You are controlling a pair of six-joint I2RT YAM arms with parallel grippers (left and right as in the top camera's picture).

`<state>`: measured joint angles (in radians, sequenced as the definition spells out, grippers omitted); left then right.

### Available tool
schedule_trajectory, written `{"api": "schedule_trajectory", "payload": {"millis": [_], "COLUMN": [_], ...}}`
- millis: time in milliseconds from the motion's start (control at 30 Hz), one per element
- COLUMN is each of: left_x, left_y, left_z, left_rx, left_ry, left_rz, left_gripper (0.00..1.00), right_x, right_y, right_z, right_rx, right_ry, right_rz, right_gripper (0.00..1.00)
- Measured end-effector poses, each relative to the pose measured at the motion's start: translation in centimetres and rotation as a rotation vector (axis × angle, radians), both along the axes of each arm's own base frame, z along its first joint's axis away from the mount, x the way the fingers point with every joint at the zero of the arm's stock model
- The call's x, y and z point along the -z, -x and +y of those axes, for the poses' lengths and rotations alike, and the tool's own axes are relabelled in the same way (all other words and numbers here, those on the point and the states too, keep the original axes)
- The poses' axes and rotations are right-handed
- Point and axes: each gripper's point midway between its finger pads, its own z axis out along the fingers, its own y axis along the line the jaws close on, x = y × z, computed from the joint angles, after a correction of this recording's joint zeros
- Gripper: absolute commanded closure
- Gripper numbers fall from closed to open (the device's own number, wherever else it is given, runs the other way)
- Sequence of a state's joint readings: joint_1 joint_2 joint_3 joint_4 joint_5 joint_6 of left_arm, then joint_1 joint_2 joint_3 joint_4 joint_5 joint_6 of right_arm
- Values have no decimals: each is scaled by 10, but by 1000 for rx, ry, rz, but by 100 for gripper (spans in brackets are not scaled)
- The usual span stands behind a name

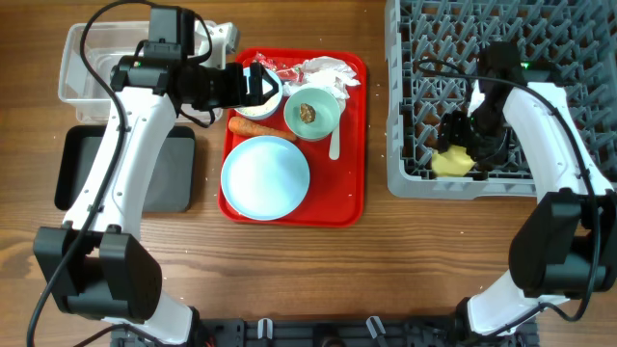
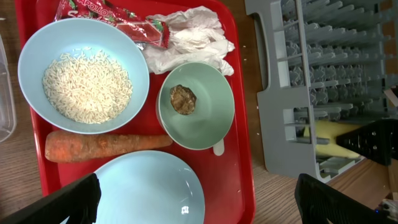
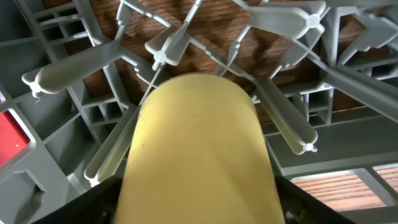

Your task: Sort waste into correct bins and load items into the dishwasher rack

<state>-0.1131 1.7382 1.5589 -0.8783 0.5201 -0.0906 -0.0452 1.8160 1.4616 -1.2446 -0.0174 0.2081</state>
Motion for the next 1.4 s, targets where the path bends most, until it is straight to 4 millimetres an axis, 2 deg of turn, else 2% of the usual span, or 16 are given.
{"api": "schedule_trajectory", "payload": {"millis": [167, 267, 333, 367, 467, 533, 633, 733, 800, 833, 933, 1000, 1033, 1133, 1300, 1400], "left_x": [0, 0, 2, 2, 0, 7, 16, 18, 18, 18, 18, 18, 17, 17, 17, 17], "left_y": [-1, -1, 3, 7, 16, 20, 18, 13, 13, 13, 12, 12, 10, 10, 10, 10], "left_z": [0, 5, 19, 25, 41, 53, 82, 96, 101, 101, 102, 102, 102, 102, 102, 102], "left_rx": [0, -11, -45, -58, -101, -134, -210, -270, -290, -293, -301, -302, -303, -304, -304, -304], "left_ry": [0, 0, -4, -5, -40, -107, -262, -328, -346, -348, -352, -352, -350, -350, -350, -350], "left_rz": [-3, 3, 35, 53, 77, 102, 102, 92, 91, 92, 93, 90, 84, 82, 82, 83], "left_gripper": [0, 0, 1, 1, 0, 0, 0, 0, 0, 0, 0, 0, 0, 0, 0, 0], "right_x": [-17, -56, -96, -115, -127, -122, -86, 3, 62, 75, 77, 82, 88, 94, 89, 59], "right_y": [-7, -27, -37, -42, -42, -47, -43, -25, -2, 6, -2, -11, -11, -5, -1, 7], "right_z": [0, 10, 35, 60, 140, 198, 255, 303, 308, 305, 302, 303, 301, 293, 289, 273], "right_rx": [-1, -50, -142, -213, -409, -483, -522, -628, -683, -692, -698, -705, -707, -703, -664, -654], "right_ry": [1, -54, -160, -214, -316, -373, -415, -379, -298, -270, -243, -232, -224, -210, -214, -189], "right_rz": [-21, -149, -308, -391, -453, -483, -423, -248, -105, -64, -93, -140, -145, -134, -119, -122], "right_gripper": [12, 14, 14, 15, 20, 21, 25, 28, 30, 33, 47, 62, 79, 95, 96, 96]}}
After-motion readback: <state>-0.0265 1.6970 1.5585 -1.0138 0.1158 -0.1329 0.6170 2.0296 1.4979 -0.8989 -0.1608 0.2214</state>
